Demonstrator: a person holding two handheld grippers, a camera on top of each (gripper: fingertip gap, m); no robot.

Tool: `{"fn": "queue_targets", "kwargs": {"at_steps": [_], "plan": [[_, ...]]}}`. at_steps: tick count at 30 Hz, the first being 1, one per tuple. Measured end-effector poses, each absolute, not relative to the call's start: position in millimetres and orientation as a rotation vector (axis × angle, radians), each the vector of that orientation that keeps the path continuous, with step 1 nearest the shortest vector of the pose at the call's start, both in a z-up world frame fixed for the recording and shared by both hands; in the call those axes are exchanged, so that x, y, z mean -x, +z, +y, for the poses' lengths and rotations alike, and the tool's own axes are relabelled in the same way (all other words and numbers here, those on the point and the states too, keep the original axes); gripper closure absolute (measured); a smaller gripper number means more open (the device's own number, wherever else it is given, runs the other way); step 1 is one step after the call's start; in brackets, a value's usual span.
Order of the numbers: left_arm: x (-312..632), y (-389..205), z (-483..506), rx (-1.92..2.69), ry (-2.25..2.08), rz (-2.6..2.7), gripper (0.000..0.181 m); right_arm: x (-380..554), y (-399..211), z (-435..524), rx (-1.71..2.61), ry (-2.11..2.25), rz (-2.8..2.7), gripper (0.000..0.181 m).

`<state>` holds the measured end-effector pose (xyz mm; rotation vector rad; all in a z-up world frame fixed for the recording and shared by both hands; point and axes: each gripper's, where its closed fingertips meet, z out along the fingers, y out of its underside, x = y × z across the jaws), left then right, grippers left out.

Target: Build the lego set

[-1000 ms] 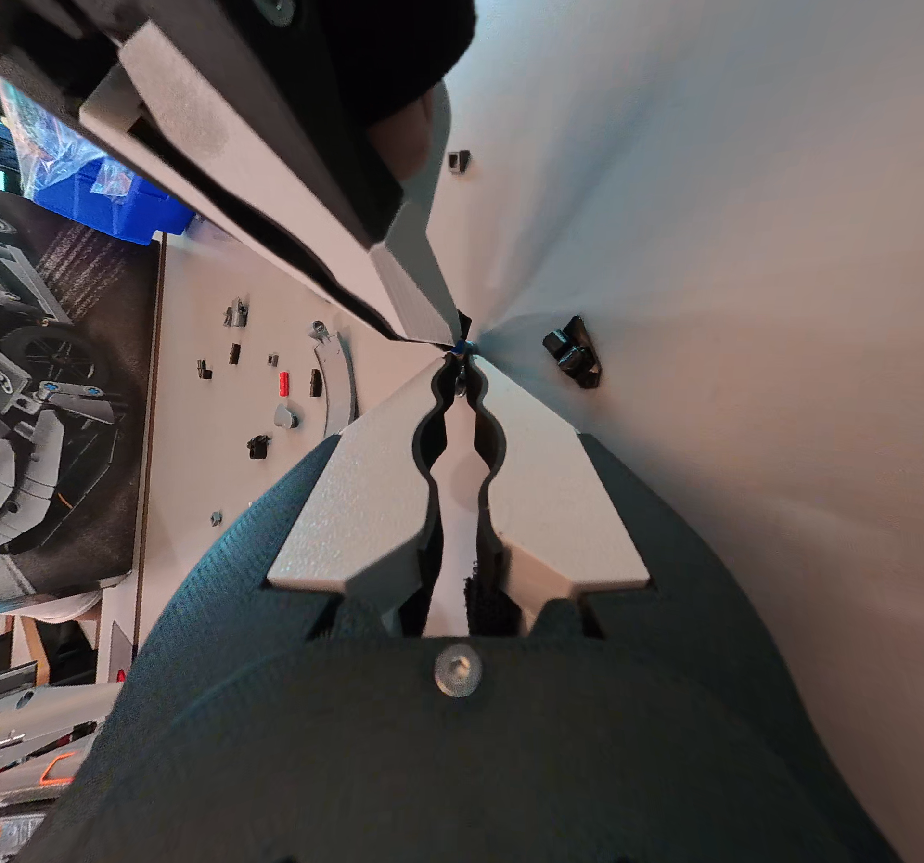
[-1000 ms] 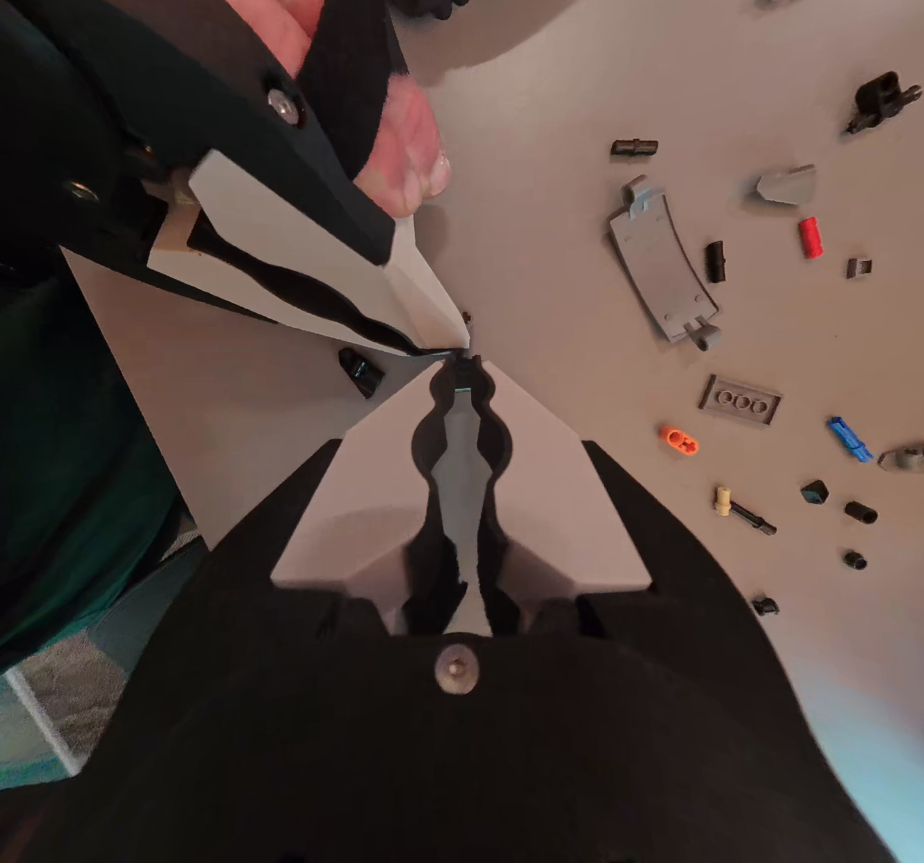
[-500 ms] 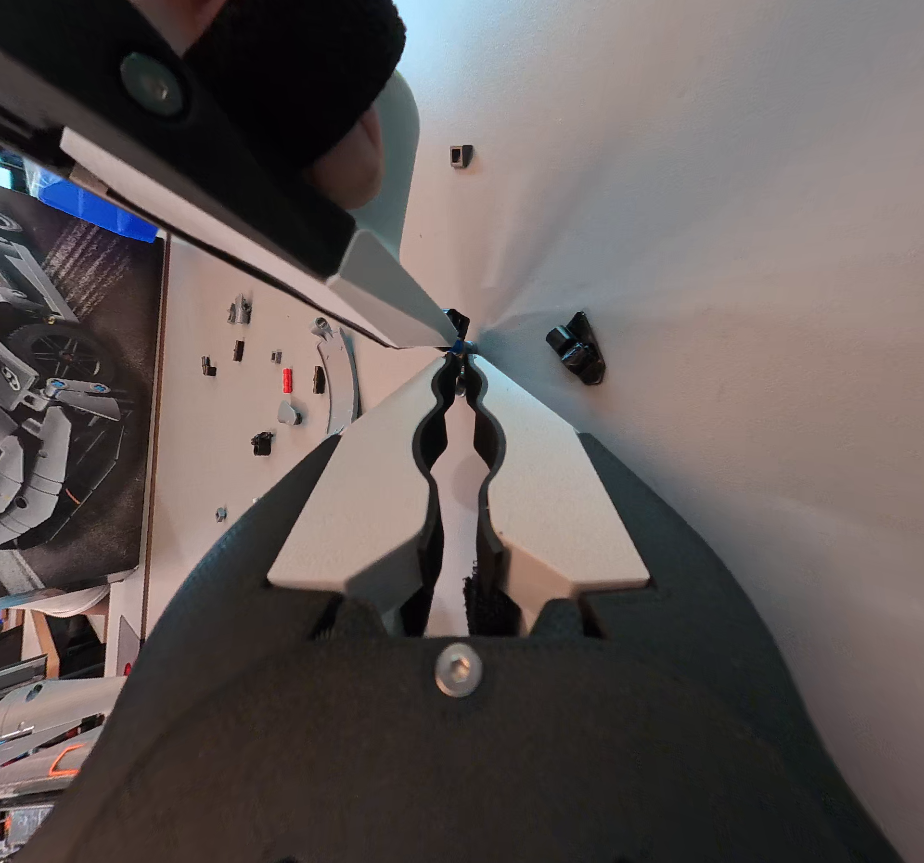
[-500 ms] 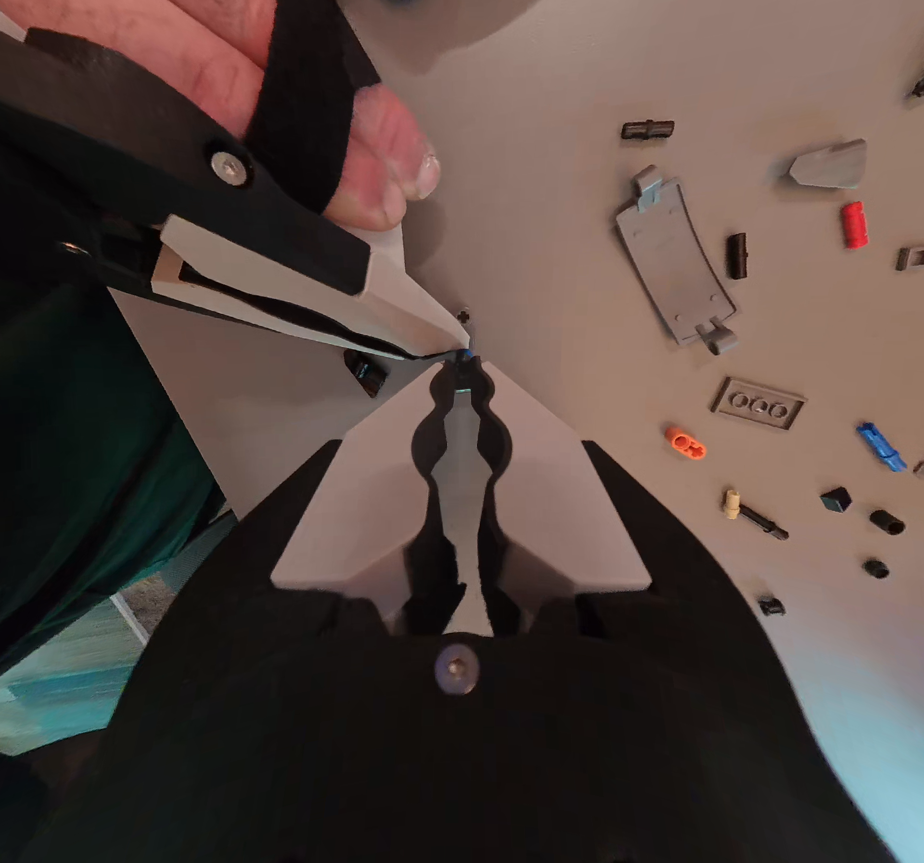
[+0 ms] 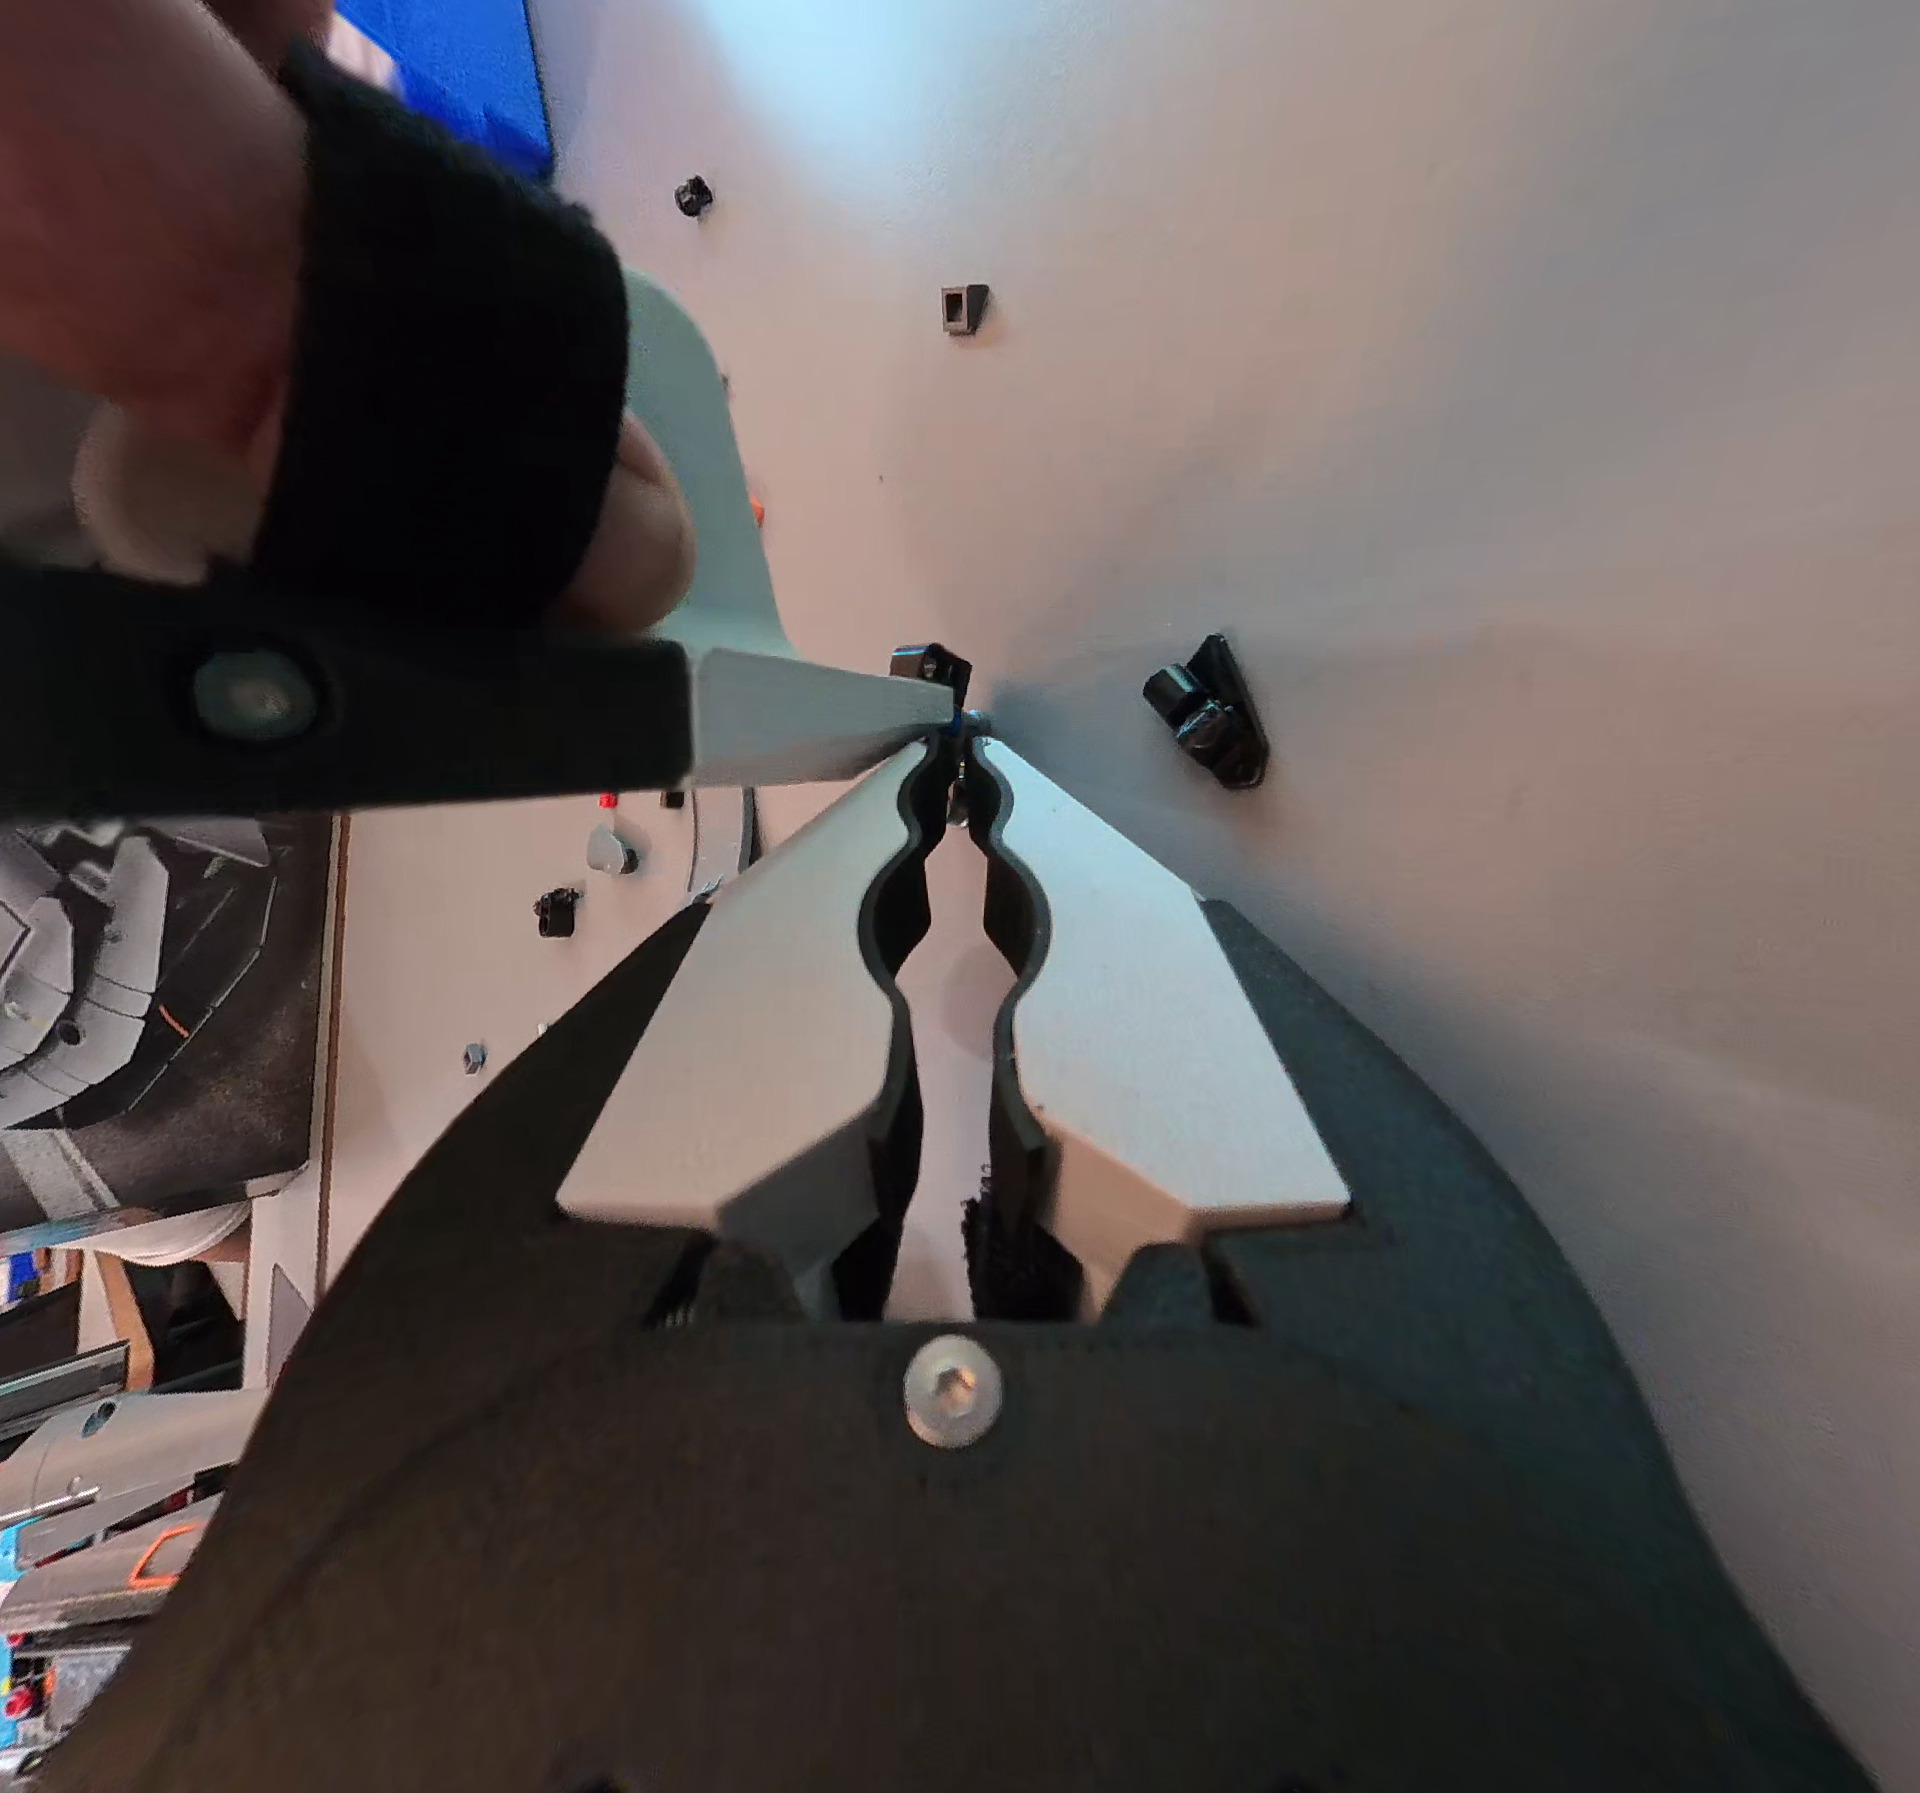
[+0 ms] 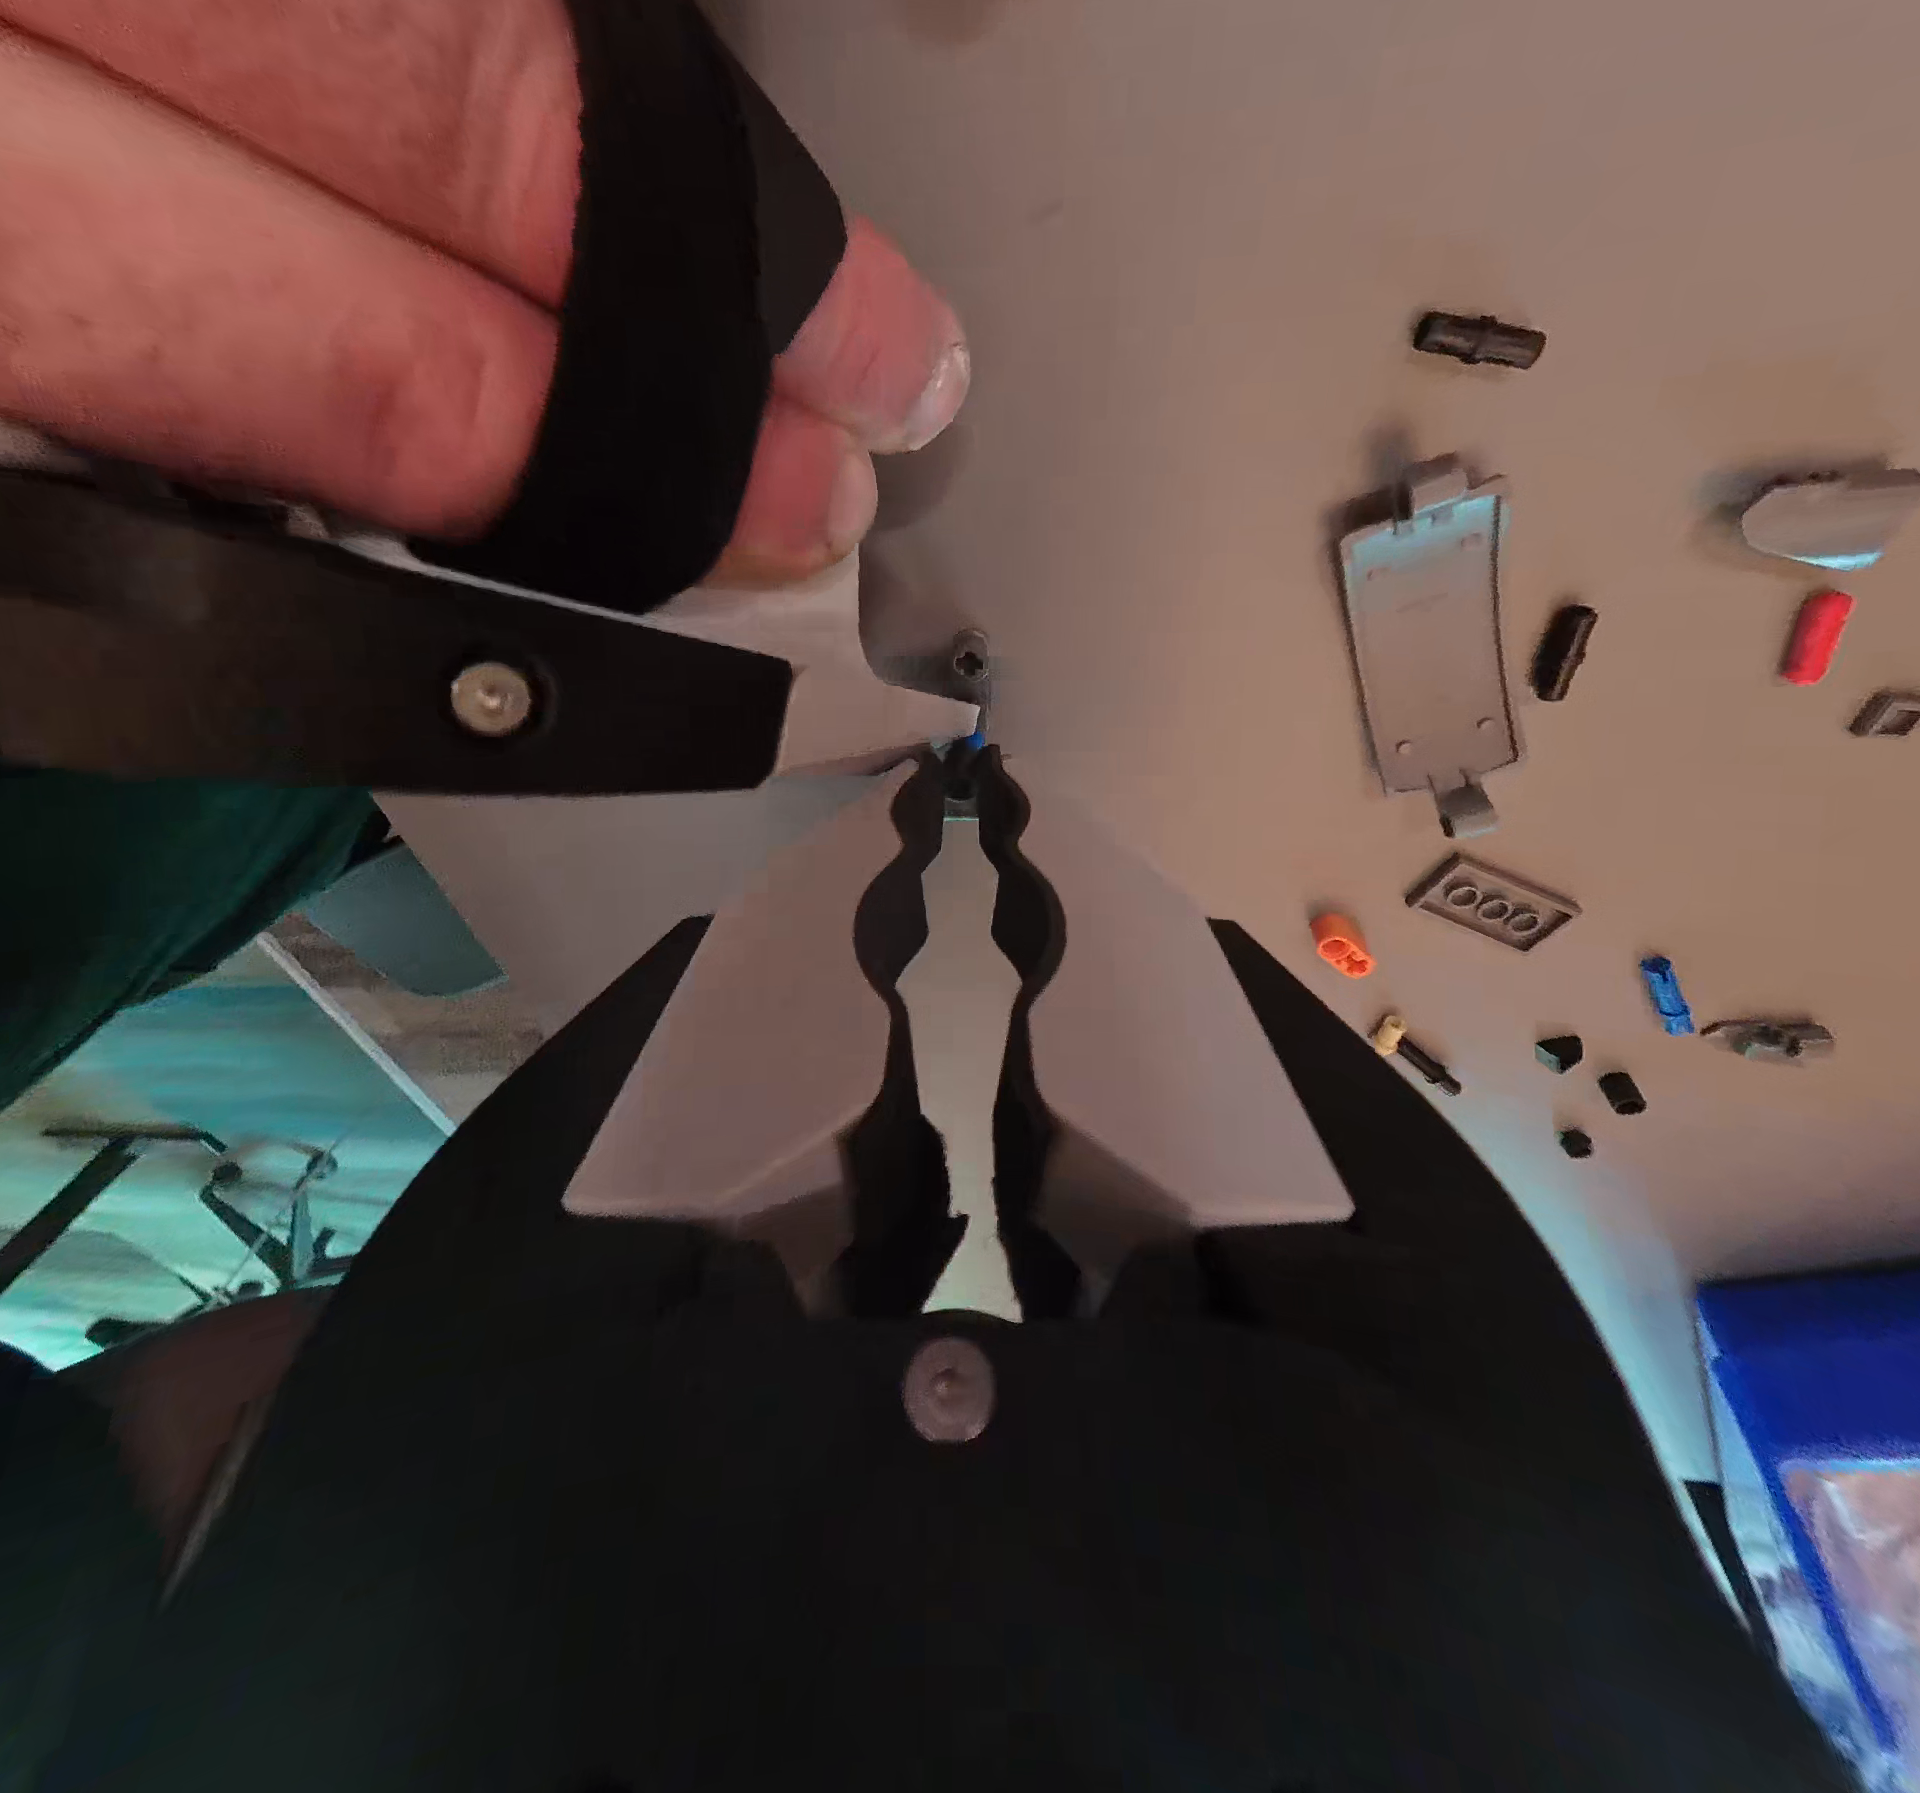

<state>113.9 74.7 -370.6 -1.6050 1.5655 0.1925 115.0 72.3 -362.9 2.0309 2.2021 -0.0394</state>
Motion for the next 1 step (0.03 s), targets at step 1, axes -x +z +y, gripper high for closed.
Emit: {"fn": "queue_targets", "kwargs": {"at_steps": [1], "plan": [[-113.9, -370.6, 74.7, 1.604, 0.192, 1.564, 0.18, -115.1, -363.3, 72.3, -2.011, -0.009, 2.203, 0.178]]}}
